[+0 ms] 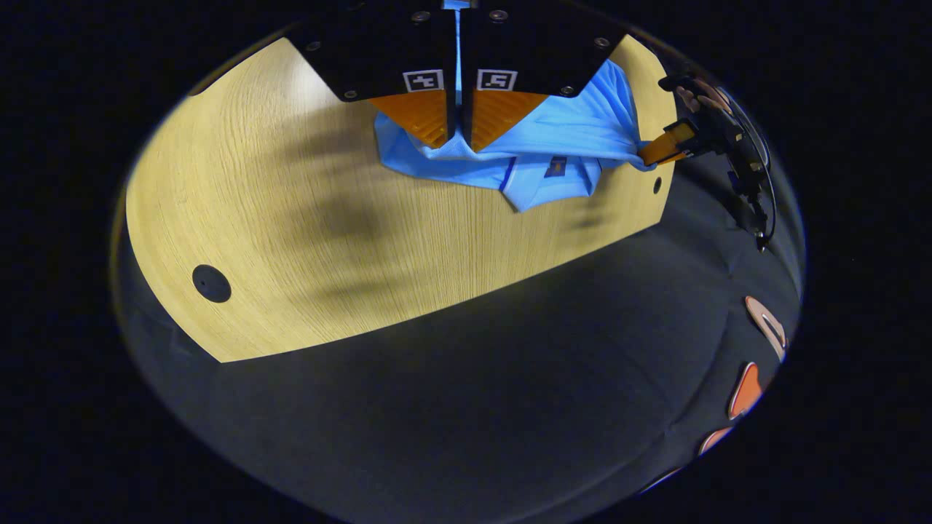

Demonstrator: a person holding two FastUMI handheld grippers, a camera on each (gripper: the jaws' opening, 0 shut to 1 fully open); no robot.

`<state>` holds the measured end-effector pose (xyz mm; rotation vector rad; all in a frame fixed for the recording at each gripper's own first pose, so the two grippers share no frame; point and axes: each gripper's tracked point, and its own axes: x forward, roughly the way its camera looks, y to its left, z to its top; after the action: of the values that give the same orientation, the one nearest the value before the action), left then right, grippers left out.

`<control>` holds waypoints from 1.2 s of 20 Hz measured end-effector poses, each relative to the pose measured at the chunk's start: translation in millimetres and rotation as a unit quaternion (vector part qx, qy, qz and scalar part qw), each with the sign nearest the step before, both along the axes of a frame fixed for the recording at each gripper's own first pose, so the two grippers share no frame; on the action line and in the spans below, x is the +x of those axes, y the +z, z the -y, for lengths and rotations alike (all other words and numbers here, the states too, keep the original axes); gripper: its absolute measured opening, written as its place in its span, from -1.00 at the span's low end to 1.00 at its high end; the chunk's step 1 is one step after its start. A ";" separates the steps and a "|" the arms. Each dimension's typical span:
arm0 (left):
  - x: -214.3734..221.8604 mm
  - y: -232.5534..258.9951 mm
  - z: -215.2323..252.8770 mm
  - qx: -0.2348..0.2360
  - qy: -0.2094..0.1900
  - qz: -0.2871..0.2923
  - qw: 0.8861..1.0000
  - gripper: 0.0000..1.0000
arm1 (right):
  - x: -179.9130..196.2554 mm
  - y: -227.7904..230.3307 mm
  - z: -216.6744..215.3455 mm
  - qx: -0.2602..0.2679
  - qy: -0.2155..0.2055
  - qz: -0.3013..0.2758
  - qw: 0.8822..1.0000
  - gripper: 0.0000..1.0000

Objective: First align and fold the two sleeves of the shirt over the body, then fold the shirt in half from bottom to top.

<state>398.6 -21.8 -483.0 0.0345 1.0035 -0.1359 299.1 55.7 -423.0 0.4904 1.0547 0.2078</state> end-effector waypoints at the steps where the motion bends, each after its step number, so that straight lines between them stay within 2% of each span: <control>1: 3.2 0.9 -1.4 0.000 0.004 0.002 1.000 -0.79 | 4.7 -2.1 -2.1 0.000 -0.004 0.002 1.000 -0.95; 4: 12.5 -6.8 -3.8 -0.018 0.041 0.000 0.999 -0.79 | 10.9 -8.1 -6.6 -0.005 -0.018 0.012 1.000 -0.96; 6: 6.0 -11.9 -3.9 -0.017 0.054 -0.014 0.998 -0.79 | 7.9 -5.8 -6.9 -0.018 -0.009 0.015 1.000 -0.95; 8: -0.9 -12.0 2.2 -0.024 0.056 -0.022 0.998 -0.67 | 10.2 -4.2 -3.0 -0.041 -0.002 0.023 0.999 -0.93; 9: -3.6 -6.3 2.8 -0.028 0.060 -0.019 0.998 -0.32 | 4.6 -2.4 -1.4 -0.054 -0.003 0.020 0.998 -0.60; 10: -6.2 0.0 5.2 -0.036 0.061 -0.016 0.997 0.04 | 0.5 3.6 -1.5 -0.058 -0.003 0.024 0.998 -0.82; 11: -9.0 6.4 7.4 -0.044 0.060 -0.018 0.997 0.39 | -4.7 11.2 -0.8 -0.064 -0.003 0.032 0.997 -0.37; 12: -15.3 9.7 10.7 -0.049 0.058 -0.021 0.997 0.75 | -8.4 21.7 2.0 -0.070 -0.003 0.044 0.997 -0.16; 14: -27.5 26.3 10.1 -0.052 0.044 -0.021 0.997 0.82 | -15.8 47.5 5.4 -0.077 -0.001 0.065 0.995 0.31; 15: -34.6 34.0 9.9 -0.050 0.034 -0.021 0.998 1.00 | -22.4 57.2 3.1 -0.078 0.001 0.070 0.994 0.35; 16: -42.4 43.2 10.5 -0.046 0.024 -0.018 0.998 1.00 | -29.4 66.5 0.9 -0.079 0.003 0.075 0.994 0.58; 17: -50.5 50.9 12.2 -0.043 0.015 -0.016 0.999 1.00 | -37.5 75.1 -1.3 -0.082 0.003 0.079 0.994 0.70; 19: -67.7 65.1 20.8 -0.045 0.001 -0.008 0.999 1.00 | -60.3 95.2 -4.0 -0.085 -0.004 0.086 0.993 0.82; 24: -111.4 104.8 17.5 -0.053 -0.013 0.024 0.998 1.00 | -114.2 133.0 -16.0 -0.099 -0.003 0.117 0.988 0.93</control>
<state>287.2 -39.3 -378.2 -0.0459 0.9475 -0.2121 184.9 71.6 -290.0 0.2816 0.8333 0.1499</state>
